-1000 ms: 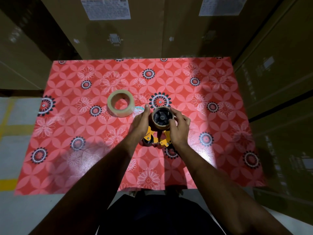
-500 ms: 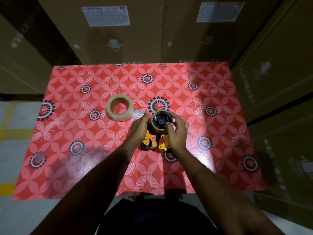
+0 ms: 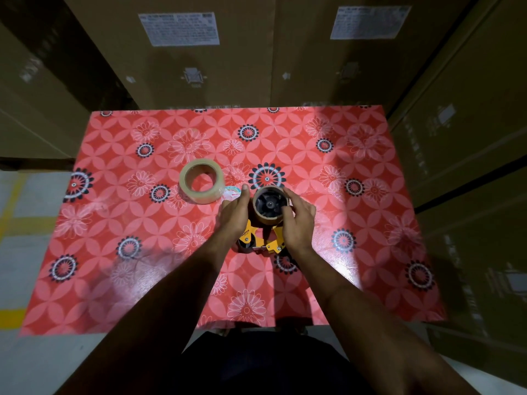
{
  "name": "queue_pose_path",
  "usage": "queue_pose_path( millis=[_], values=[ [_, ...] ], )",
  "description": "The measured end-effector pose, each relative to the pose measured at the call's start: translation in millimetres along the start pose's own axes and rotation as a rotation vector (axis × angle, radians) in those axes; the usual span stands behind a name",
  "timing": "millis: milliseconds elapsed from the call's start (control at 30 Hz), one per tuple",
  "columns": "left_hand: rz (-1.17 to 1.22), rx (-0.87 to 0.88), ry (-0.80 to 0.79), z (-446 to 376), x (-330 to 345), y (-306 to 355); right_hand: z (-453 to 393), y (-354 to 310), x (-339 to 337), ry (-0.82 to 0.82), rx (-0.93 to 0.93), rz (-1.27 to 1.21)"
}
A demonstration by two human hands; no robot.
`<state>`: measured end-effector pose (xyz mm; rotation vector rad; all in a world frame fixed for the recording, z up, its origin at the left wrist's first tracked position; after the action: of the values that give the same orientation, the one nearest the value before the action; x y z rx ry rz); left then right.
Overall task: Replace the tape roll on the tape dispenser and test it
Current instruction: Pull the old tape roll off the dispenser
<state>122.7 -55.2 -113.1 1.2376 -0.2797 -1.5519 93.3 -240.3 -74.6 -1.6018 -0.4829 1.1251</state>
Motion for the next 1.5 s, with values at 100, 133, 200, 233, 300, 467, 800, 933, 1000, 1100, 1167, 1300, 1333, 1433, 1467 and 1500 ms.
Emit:
queue_pose_path(
  millis=[100,133,200,233,300,467,800,933,1000,1100,1167,1300,1333,1433,1467,1500],
  values=[
    [0.032,0.016,-0.049,-19,13,-20,1,-2,1,0.016,-0.057,0.029],
    [0.025,0.015,-0.050,-25,16,-25,1,-2,0,0.031,-0.056,0.026],
    [0.012,-0.003,-0.041,-24,13,-21,2,-1,-4,0.062,-0.019,-0.015],
    [0.008,-0.016,-0.035,-22,11,-19,2,0,-5,0.064,0.003,-0.032],
    [0.010,-0.020,-0.031,-21,11,-17,2,-2,-5,0.033,0.033,-0.037],
    [0.030,-0.003,-0.049,-26,15,-24,2,-8,-5,0.065,-0.069,-0.016],
    [0.014,0.028,-0.075,-24,16,-22,0,-5,-1,0.027,-0.053,-0.026],
    [0.021,0.039,-0.077,-21,15,-18,1,-6,-3,0.094,-0.115,0.002],
    [0.036,0.025,-0.065,-18,12,-15,3,-9,-5,0.089,-0.186,0.037],
    [0.027,0.024,-0.067,-12,9,-9,3,-9,-6,0.075,-0.209,0.052],
    [0.027,0.036,-0.055,-16,11,-12,0,-5,-5,0.091,-0.084,-0.005],
    [0.008,0.034,-0.065,-23,15,-23,9,-16,-5,0.099,-0.244,0.037],
    [0.014,0.039,-0.071,-22,15,-22,10,-14,-5,0.096,-0.276,0.043],
    [0.012,0.037,-0.042,-18,11,-17,1,-4,-4,0.130,-0.121,0.002],
    [0.011,0.030,-0.039,-19,12,-18,1,-4,-4,0.130,-0.098,0.004],
    [0.008,0.026,-0.039,-22,13,-21,2,-7,-3,0.123,-0.135,0.027]
  ],
)
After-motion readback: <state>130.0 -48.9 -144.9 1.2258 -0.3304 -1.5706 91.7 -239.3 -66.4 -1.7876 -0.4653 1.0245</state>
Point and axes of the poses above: each hand's wrist, its own z-axis away from the middle knuckle, its own x-axis out of the palm, y = z × x, the point moved 7 cm from there along -z, towards the middle knuckle, and after that the axes turned 14 degrees about y, right-handed, at the moved point
